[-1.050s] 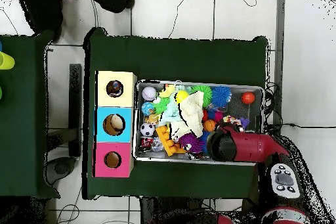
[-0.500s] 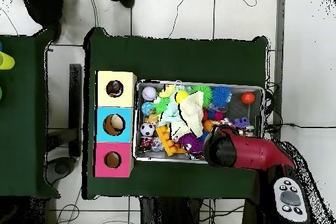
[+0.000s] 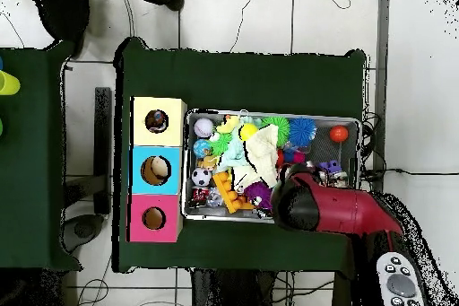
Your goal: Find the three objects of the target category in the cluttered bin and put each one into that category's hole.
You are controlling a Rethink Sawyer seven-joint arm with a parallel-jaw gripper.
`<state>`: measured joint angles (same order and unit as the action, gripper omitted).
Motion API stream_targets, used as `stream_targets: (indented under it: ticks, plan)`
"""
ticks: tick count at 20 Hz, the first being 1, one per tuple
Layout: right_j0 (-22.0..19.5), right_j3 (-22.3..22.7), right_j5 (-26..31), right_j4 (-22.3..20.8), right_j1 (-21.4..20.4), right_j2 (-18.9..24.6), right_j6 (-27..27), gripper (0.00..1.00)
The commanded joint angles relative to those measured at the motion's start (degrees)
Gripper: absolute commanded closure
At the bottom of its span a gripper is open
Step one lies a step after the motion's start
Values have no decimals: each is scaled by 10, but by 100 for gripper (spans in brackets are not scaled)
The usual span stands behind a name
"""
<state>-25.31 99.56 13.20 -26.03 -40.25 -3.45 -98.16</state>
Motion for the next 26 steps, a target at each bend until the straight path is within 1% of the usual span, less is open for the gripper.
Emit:
stream_targets:
  ticks: [1, 3, 4, 9, 10, 21, 25, 26]
  plan:
    - [24, 20, 14, 12, 0, 35, -62, 100]
    - [21, 14, 37, 6, 10, 28, -47, 100]
    - [24, 12, 64, 11, 13, 17, -46, 100]
    - [41, -9, 80, -5, 22, -18, -39, 100]
    - [44, -13, 83, -7, 25, -24, -38, 0]
    - [64, -52, 111, -20, 47, -68, -27, 0]
    - [75, -75, 124, -32, 57, -100, -22, 0]
    - [74, -76, 115, -36, 58, -104, -21, 0]
